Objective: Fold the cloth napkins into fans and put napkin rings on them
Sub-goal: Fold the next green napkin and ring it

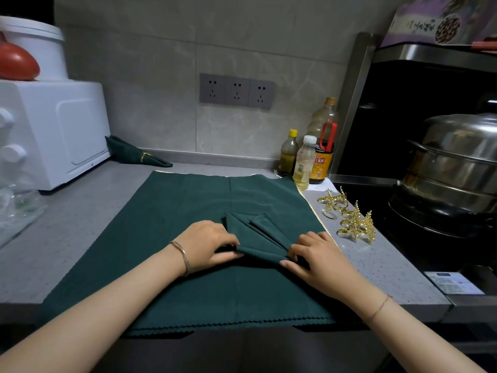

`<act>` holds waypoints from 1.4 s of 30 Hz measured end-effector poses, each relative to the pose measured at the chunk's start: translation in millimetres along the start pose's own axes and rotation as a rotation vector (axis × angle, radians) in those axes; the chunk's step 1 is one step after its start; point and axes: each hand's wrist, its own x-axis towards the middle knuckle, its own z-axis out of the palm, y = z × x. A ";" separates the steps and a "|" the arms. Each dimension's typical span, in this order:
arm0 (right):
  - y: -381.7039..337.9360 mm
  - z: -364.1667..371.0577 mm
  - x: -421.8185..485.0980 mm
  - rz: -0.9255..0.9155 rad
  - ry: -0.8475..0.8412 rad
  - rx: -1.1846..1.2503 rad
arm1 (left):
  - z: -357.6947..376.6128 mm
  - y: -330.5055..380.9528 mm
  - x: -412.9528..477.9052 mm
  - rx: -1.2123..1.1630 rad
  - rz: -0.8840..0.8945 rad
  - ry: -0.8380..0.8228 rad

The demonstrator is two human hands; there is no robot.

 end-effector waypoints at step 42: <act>-12.1 15.5 26.1 -0.105 -0.099 0.036 | 44.8 -8.5 40.9 -0.208 -0.299 -0.483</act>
